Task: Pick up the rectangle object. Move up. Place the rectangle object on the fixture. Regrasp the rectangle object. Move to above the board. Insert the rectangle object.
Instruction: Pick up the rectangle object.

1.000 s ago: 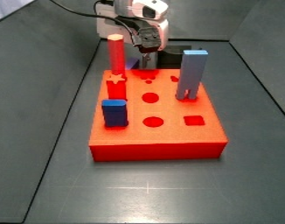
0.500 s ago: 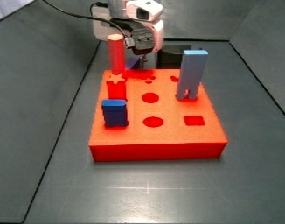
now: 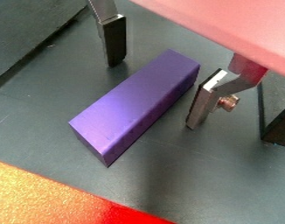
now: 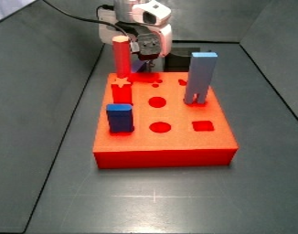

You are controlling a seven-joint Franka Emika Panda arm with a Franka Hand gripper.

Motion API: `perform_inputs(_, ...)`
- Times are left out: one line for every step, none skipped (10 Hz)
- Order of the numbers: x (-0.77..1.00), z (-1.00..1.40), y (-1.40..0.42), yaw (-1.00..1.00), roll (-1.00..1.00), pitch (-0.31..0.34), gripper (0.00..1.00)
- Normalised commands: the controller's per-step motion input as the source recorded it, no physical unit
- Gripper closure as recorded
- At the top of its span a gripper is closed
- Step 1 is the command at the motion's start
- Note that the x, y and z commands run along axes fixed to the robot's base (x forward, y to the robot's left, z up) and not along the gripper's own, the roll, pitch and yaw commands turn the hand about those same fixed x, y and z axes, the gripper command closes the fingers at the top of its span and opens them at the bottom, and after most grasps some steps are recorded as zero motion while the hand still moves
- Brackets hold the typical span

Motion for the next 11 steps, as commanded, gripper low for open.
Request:
perform_inputs(0.0,0.0,0.0,0.0,0.0,0.0,0.0)
perform_inputs(0.0,0.0,0.0,0.0,0.0,0.0,1.0)
perform_inputs(0.0,0.0,0.0,0.0,0.0,0.0,1.0)
perform_inputs(0.0,0.0,0.0,0.0,0.0,0.0,1.0)
perform_inputs(0.0,0.0,0.0,0.0,0.0,0.0,1.0)
perform_inputs(0.0,0.0,0.0,0.0,0.0,0.0,1.0)
perform_inputs(0.0,0.0,0.0,0.0,0.0,0.0,1.0)
perform_inputs(0.0,0.0,0.0,0.0,0.0,0.0,1.0)
perform_inputs(0.0,0.0,0.0,0.0,0.0,0.0,1.0)
perform_inputs(0.0,0.0,0.0,0.0,0.0,0.0,1.0)
perform_inputs(0.0,0.0,0.0,0.0,0.0,0.0,1.0)
